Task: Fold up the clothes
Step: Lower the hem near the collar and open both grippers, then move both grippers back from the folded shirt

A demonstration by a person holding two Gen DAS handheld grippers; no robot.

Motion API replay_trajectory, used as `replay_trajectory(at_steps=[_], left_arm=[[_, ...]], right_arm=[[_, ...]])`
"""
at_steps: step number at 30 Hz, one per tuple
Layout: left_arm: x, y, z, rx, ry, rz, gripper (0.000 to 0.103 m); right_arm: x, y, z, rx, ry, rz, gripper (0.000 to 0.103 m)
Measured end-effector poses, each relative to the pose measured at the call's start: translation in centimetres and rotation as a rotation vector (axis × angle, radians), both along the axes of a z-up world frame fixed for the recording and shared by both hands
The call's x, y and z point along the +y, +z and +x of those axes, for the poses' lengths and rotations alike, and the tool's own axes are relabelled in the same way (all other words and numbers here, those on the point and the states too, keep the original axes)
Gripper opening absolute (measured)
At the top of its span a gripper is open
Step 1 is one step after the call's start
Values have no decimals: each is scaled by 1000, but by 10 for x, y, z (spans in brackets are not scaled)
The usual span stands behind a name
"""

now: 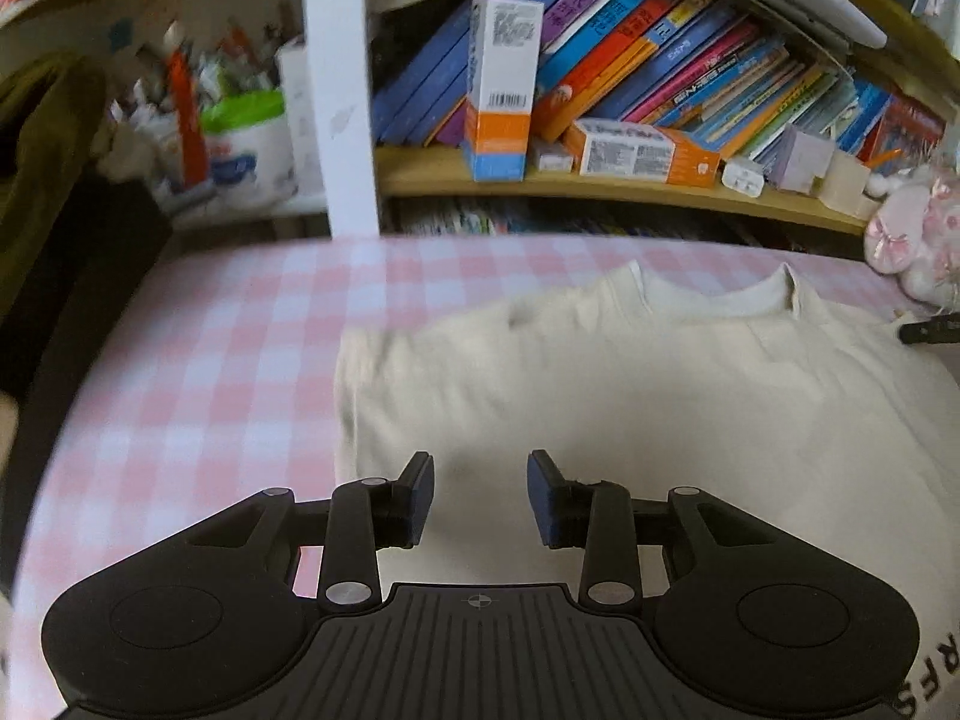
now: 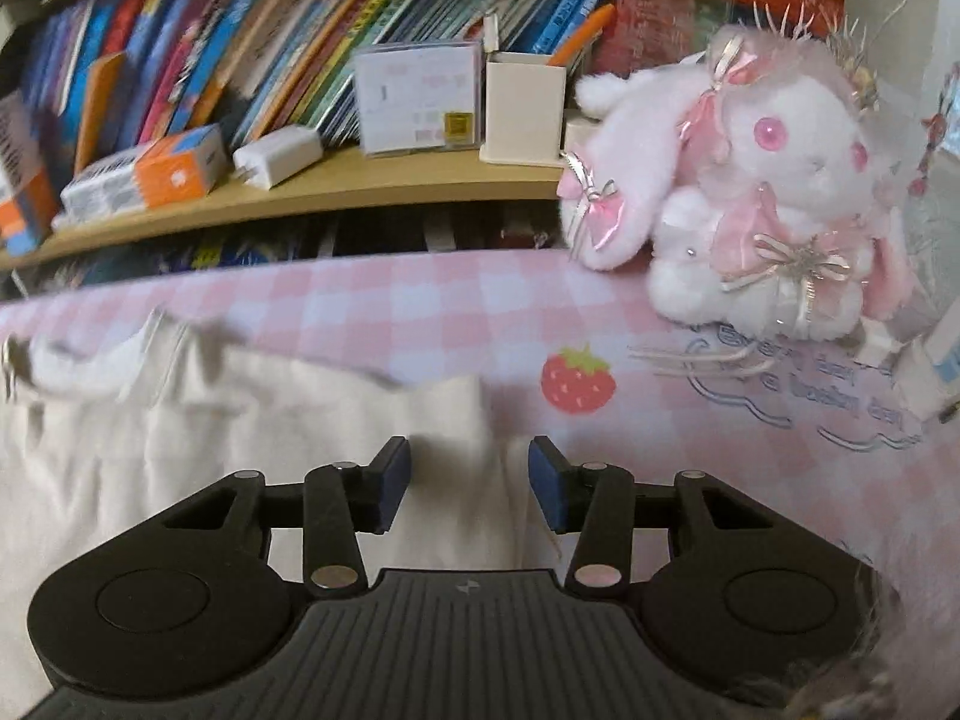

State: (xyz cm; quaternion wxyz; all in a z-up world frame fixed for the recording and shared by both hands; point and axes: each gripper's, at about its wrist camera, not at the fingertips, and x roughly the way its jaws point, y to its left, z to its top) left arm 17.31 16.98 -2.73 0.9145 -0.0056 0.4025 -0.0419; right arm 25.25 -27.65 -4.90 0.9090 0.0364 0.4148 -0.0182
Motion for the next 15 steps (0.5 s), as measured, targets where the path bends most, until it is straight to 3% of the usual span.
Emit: replay_trajectory(at_steps=[1, 2, 7, 9, 11, 13, 14, 15], left_arm=[[0, -4, -5, 13, 4, -5, 35], [0, -8, -6, 27, 11, -2, 35], [0, -16, -8, 40, 39, 6, 35], [-1, -14, -6, 46, 38, 16, 35], [-1, -12, -5, 51, 34, 19, 36], [3, -8, -4, 41, 37, 30, 36], [7, -5, -2, 29, 51, 29, 36], [11, -1, 0, 17, 66, 27, 36]], right_arm=[[0, 4, 0, -19, 6, 3, 25], [1, 9, -2, -44, 13, 3, 5], [1, 31, -8, -152, 38, -2, 4], [-2, 14, 3, -83, 51, -36, 4], [-4, -5, 16, -6, 66, -73, 6], [-2, -4, 3, 1, 66, -76, 22], [-1, -2, -5, 0, 65, -75, 35], [1, -1, -13, -1, 64, -74, 37]])
